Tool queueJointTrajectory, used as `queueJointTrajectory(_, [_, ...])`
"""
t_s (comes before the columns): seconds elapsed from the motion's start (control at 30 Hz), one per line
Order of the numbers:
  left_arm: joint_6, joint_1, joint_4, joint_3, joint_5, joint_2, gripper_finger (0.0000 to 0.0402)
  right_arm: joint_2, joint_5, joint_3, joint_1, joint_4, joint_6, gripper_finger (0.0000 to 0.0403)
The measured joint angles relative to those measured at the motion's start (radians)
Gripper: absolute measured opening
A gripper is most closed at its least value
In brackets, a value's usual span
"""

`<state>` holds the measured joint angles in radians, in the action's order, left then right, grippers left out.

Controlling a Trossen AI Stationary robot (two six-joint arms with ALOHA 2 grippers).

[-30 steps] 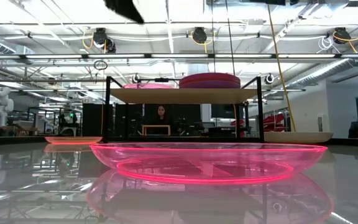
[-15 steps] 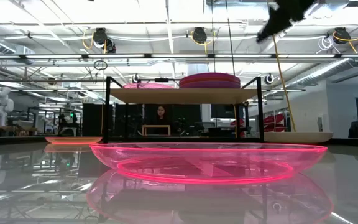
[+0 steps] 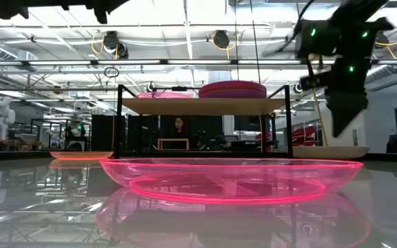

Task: Place and stack plates onto a shelf
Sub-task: Stack the brown plate on top of the pink plate on the shelf

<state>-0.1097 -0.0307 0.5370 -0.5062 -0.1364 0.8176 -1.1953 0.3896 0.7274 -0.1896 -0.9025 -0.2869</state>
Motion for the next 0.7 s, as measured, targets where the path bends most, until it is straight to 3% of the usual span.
queueJointTrajectory(0.1, [0.008, 0.001, -0.01, 0.022, 0.002, 0.0, 0.0145, -0.036, -0.041, 0.014, -0.058, 0.055, 0.013, 0.0173])
queueJointTrajectory(0.23, [0.012, 0.003, -0.021, 0.037, 0.001, 0.001, 0.0145, -0.073, 0.002, 0.012, -0.118, 0.098, 0.056, 0.0173])
queueJointTrajectory(0.7, [0.001, 0.003, -0.009, 0.037, 0.0, 0.0, 0.0145, -0.2, 0.0, 0.012, -0.293, 0.136, 0.17, 0.0173])
